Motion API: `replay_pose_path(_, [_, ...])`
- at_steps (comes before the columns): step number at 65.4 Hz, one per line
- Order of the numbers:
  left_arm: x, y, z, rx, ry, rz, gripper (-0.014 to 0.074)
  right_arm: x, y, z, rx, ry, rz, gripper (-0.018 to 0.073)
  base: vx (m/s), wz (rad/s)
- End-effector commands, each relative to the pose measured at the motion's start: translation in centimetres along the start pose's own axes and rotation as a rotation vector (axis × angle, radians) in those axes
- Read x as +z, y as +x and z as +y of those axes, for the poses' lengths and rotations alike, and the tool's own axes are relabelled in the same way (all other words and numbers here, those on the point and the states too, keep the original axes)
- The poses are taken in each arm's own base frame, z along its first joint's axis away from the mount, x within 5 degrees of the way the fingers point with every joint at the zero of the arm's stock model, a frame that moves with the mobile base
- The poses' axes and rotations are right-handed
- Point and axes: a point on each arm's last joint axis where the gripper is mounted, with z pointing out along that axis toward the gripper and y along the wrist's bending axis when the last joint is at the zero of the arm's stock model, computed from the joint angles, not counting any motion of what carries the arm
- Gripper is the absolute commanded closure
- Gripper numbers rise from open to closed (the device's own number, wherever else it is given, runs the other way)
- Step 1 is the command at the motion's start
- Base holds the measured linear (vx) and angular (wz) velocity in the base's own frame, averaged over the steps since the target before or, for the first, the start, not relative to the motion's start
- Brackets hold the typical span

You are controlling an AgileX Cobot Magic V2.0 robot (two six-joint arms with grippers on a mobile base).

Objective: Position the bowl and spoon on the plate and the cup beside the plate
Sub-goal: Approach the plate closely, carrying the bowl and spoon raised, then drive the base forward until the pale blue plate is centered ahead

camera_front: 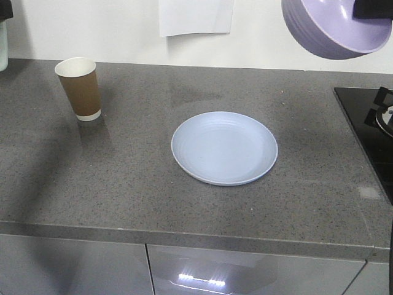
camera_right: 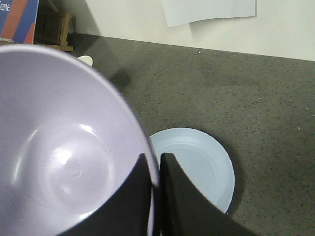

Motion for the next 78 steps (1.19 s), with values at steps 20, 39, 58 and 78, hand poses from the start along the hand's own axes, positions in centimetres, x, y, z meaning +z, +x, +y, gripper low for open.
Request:
replay_pose_path(20, [-1.66, -1.36, -0.85, 0.001, 0.019, -0.111, 0.0603, -1.64, -1.18, 1.51, -0.022, -0.014, -0.103, 0.0564, 0.03, -0.05])
replay_pose_path(39, [-1.66, -1.36, -0.86, 0.000, 0.019, -0.112, 0.0603, -1.64, -1.18, 1.51, -0.022, -0.014, -0.103, 0.0564, 0.02, -0.02])
replay_pose_path(58, [-1.66, -1.36, -0.86, 0.000, 0.019, -0.112, 0.0603, -1.64, -1.18, 1.51, -0.022, -0.014, -0.103, 0.0564, 0.03, -0.03])
replay_pose_path(78, [-1.66, -1.36, -0.86, 0.000, 0.019, -0.112, 0.0603, -1.64, -1.18, 1.51, -0.022, -0.014, -0.103, 0.0564, 0.04, -0.02])
